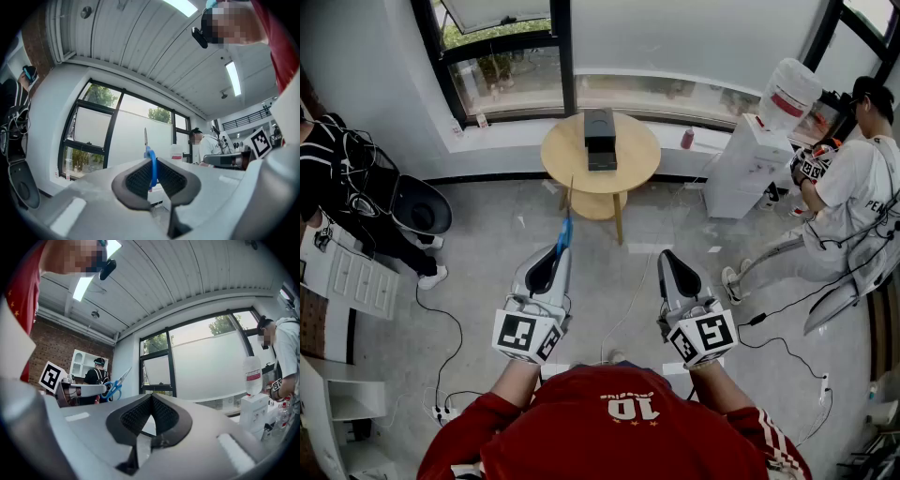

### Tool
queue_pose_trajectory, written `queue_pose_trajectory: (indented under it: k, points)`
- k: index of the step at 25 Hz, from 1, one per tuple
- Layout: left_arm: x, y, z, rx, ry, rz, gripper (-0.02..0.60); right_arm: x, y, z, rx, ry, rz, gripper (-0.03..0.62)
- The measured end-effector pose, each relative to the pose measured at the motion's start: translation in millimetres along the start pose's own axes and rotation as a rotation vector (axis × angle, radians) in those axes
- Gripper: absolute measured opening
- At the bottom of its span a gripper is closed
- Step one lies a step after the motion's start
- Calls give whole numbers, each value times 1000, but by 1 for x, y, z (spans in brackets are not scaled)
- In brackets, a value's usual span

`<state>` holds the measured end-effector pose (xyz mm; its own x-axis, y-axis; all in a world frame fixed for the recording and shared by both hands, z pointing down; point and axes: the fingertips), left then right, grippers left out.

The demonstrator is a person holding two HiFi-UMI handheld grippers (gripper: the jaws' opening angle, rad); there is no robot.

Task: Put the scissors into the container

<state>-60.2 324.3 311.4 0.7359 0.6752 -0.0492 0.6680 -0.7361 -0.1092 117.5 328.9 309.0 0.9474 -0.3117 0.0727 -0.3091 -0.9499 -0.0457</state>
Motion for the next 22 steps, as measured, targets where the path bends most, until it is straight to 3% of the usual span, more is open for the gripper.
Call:
queue_pose_trajectory:
  k: [22]
  points:
    - [20, 47, -10, -19, 9, 15, 35, 44, 12, -7, -4, 51, 93, -8]
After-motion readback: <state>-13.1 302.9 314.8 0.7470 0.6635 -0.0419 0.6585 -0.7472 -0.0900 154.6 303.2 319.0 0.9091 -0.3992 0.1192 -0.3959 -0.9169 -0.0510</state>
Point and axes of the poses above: the fingertips, and each gripper's own axes: y forward along the fingers, x to its right, z out of its top, and after that the axes turned 14 degrees about -z, right-handed
